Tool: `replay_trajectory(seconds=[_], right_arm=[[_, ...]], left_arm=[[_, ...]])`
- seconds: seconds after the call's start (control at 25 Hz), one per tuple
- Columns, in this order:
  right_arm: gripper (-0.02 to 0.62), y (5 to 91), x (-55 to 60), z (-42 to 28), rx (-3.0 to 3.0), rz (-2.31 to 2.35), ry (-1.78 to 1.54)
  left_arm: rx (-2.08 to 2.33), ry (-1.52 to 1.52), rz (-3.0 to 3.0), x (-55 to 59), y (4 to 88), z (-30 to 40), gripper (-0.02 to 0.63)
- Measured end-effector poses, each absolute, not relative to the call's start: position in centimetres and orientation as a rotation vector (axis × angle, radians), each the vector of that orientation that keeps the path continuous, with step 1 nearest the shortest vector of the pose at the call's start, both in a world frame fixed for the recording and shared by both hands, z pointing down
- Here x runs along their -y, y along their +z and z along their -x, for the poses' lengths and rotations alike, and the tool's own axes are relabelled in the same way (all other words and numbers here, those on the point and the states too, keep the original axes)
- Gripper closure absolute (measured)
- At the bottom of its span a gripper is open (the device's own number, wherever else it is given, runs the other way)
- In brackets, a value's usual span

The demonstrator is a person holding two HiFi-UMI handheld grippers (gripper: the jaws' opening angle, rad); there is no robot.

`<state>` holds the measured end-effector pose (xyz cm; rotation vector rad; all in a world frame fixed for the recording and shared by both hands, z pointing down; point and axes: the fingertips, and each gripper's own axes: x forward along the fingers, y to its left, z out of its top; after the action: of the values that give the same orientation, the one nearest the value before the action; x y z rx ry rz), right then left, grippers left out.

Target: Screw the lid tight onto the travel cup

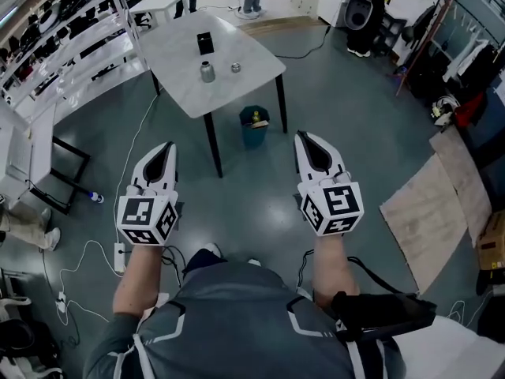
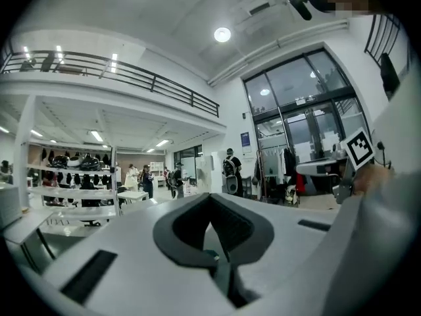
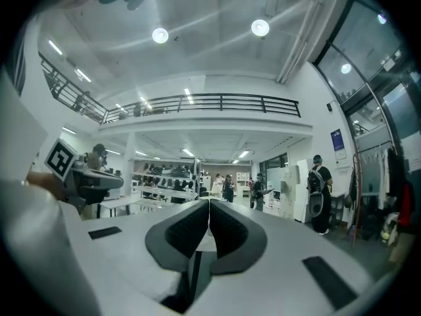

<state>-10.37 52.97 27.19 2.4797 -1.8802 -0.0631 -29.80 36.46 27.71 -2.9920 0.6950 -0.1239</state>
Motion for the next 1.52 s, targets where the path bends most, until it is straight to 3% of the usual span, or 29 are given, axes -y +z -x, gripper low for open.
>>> replay_trajectory(seconds=[1.52], right_arm=[[0.566,27.6,-19.8,-2.3,1.74,-2.499,0.047]], left_arm=[[-0.525,-0.088,3.034,-1.8,29.5,15.5,0.6]])
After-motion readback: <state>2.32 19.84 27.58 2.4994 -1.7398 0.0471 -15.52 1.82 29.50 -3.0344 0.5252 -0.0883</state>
